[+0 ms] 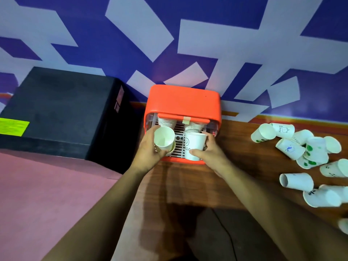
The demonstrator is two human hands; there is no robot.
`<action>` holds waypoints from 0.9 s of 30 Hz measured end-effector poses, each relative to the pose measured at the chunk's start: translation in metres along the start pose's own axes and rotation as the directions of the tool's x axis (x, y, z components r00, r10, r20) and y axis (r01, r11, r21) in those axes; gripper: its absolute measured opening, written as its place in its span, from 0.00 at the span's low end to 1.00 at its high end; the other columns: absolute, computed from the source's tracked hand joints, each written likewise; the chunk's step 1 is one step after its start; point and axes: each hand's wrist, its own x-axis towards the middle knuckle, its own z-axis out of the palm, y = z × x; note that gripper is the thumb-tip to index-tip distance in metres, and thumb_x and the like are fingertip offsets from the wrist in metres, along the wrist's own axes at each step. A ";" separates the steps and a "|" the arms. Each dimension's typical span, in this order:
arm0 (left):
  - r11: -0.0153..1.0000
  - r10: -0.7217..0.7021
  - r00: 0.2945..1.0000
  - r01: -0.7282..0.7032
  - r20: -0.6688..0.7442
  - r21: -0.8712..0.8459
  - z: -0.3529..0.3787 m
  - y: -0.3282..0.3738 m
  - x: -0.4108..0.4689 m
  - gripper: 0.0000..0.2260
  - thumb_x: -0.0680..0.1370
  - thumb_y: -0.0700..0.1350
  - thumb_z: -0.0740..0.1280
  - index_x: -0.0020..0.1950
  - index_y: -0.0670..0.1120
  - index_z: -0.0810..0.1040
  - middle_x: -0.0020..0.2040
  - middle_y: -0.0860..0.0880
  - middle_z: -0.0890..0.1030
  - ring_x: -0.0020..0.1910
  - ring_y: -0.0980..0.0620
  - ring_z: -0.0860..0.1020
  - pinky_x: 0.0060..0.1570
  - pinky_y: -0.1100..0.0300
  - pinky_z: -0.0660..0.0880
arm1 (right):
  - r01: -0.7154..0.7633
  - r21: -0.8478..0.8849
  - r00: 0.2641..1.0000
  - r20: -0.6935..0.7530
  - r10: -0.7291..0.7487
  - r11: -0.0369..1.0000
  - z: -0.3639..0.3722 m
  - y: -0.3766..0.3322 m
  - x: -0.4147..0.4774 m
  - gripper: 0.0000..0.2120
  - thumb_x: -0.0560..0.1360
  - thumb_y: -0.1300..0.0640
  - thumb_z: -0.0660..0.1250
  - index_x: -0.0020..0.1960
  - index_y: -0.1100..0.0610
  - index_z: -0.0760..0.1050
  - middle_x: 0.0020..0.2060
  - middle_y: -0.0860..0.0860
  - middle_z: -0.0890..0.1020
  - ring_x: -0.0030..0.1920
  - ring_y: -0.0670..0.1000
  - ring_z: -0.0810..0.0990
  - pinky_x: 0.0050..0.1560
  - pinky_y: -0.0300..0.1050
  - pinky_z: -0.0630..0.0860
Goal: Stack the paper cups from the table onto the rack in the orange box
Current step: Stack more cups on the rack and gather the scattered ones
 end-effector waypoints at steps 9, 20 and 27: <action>0.990 -0.133 0.972 0.124 0.195 0.062 -0.003 -0.015 -0.004 0.40 0.74 0.53 0.74 0.81 0.54 0.57 0.79 0.51 0.59 0.78 0.54 0.56 0.75 0.58 0.57 | 0.089 -0.042 0.996 0.017 -0.088 0.995 0.013 -0.002 0.006 0.32 0.59 0.49 0.76 0.59 0.37 0.67 0.56 0.45 0.82 0.56 0.49 0.82 0.60 0.60 0.78; 0.958 -0.047 0.996 0.065 0.070 -0.279 -0.032 0.021 -0.006 0.28 0.72 0.55 0.75 0.71 0.56 0.74 0.66 0.55 0.79 0.64 0.52 0.78 0.65 0.46 0.76 | 0.416 -0.253 0.909 0.100 -0.404 0.873 0.052 -0.030 0.001 0.36 0.70 0.62 0.74 0.73 0.53 0.63 0.63 0.45 0.72 0.63 0.43 0.70 0.53 0.20 0.62; 0.984 -0.031 0.997 0.042 0.069 -0.174 -0.034 0.000 -0.002 0.27 0.75 0.48 0.76 0.72 0.52 0.74 0.65 0.56 0.79 0.64 0.56 0.78 0.66 0.49 0.75 | 0.370 -0.239 0.927 0.154 -0.342 0.898 0.061 -0.025 0.006 0.32 0.71 0.51 0.75 0.70 0.45 0.63 0.61 0.43 0.75 0.61 0.45 0.73 0.55 0.39 0.70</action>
